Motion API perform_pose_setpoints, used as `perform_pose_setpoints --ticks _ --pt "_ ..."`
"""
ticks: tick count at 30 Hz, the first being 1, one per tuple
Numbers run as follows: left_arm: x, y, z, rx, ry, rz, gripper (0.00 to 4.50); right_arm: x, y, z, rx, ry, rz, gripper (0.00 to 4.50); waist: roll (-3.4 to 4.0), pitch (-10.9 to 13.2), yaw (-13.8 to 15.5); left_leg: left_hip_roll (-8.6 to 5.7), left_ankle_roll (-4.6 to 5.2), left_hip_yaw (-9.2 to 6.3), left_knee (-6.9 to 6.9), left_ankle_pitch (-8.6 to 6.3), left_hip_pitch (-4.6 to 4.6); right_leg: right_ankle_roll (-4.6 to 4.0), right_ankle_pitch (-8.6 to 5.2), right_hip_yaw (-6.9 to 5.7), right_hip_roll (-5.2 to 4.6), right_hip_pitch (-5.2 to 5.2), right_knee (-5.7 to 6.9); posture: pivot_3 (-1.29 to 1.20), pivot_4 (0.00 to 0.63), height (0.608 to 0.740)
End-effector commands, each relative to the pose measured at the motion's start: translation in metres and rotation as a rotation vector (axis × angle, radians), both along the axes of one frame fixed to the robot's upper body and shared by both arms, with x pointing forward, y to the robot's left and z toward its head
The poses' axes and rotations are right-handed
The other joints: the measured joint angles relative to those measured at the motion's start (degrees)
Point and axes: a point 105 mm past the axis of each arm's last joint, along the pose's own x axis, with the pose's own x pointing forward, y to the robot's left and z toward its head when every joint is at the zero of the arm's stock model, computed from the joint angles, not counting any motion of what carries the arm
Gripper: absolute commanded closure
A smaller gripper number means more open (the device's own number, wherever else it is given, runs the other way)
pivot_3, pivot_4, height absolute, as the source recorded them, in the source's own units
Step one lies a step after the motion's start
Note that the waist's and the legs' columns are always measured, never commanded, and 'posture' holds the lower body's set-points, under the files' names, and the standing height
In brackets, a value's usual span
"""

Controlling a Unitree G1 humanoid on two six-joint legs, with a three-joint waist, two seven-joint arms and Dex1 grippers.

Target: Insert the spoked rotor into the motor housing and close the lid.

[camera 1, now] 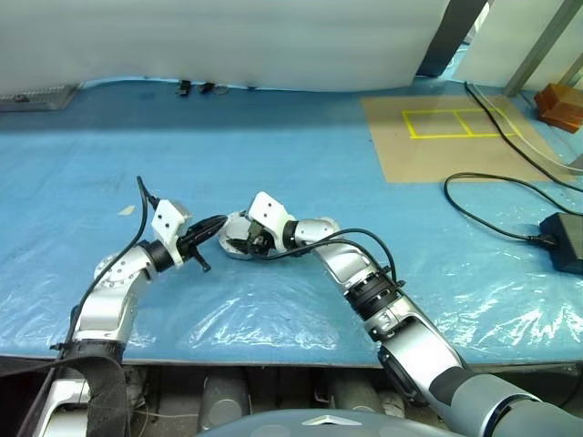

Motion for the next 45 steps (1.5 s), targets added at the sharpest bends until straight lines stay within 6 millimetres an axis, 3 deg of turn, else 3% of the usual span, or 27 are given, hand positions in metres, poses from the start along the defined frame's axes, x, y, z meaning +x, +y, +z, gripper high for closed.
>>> perform_pose_setpoints --ticks 1,8,19,21,24,27,32,37,42,45 --pt "0.002 -0.004 -0.002 0.069 0.031 -0.071 4.5 -0.007 -0.012 -0.039 -0.124 0.105 -0.023 1.51 0.0 0.0 0.0 0.0 0.0 0.0 -0.01 0.0 0.0 -0.16 0.09 0.0 0.0 0.0 -0.01 0.0 0.15 0.74" --pt "0.007 -0.019 0.005 0.084 0.032 -0.145 4.5 -0.007 -0.014 -0.04 -0.121 0.108 -0.035 1.51 0.01 0.0 0.0 0.0 -0.01 0.0 -0.02 0.0 -0.02 -0.19 0.11 0.01 -0.01 -0.02 -0.01 0.0 0.15 0.74" --pt "0.001 -0.029 -0.017 0.191 0.168 -0.214 4.5 -0.008 -0.013 -0.036 -0.108 0.101 -0.031 1.51 0.11 -0.1 0.1 -0.04 -0.01 0.0 -0.11 0.0 -0.01 0.0 -0.04 0.02 -0.03 -0.01 -0.05 0.0 0.15 0.74" --pt "0.001 -0.031 -0.017 0.204 0.174 -0.215 4.5 -0.007 -0.014 -0.034 -0.101 0.093 -0.035 0.78 0.11 -0.1 0.1 -0.04 -0.02 0.0 -0.14 0.01 -0.01 0.1 -0.11 0.02 -0.03 -0.02 -0.05 0.0 0.15 0.74" --pt "0.002 -0.034 -0.016 0.203 0.175 -0.217 4.5 -0.006 -0.015 -0.032 -0.097 0.087 -0.036 0.02 0.12 -0.1 0.1 -0.05 -0.01 0.0 -0.17 0.0 -0.01 0.11 -0.13 0.02 -0.03 -0.02 -0.05 0.0 0.15 0.74" --pt "0.002 -0.036 -0.015 0.202 0.177 -0.221 4.5 -0.006 -0.014 -0.03 -0.088 0.074 -0.033 0.02 0.12 -0.1 0.1 -0.06 -0.01 0.0 -0.17 0.0 -0.01 0.17 -0.16 0.02 -0.03 -0.01 -0.05 0.0 0.15 0.74" --pt "0.002 -0.04 -0.012 0.193 0.175 -0.224 4.5 -0.009 -0.008 -0.01 0.014 0.013 0.027 0.02 0.13 0.0 0.0 -0.05 -0.01 0.0 -0.18 0.0 -0.02 0.18 -0.17 0.02 -0.04 -0.03 -0.06 0.0 0.15 0.74" --pt "0.001 -0.04 -0.011 0.191 0.18 -0.222 4.5 -0.011 -0.016 0.013 0.123 -0.044 0.081 0.02 0.14 0.0 0.1 -0.06 -0.02 0.01 -0.18 0.01 -0.35 -0.13 0.0 0.01 -0.04 -0.28 -0.1 0.0 0.15 0.74" --pt "0.002 -0.04 -0.011 0.19 0.181 -0.22 4.5 0.001 -0.044 0.017 0.123 -0.089 0.025 0.02 0.13 0.0 0.1 -0.08 -0.21 0.03 -0.18 0.13 -0.63 -0.14 0.01 -0.03 -0.03 -0.48 -0.11 0.0 0.15 0.74" --pt "0.002 -0.04 -0.011 0.19 0.179 -0.22 4.5 0.006 -0.059 0.016 0.142 -0.019 -0.027 0.02 0.13 0.0 0.1 -0.08 -0.21 0.04 -0.17 0.13 -0.74 -0.14 0.01 -0.03 -0.03 -0.47 -0.1 0.0 0.15 0.74"
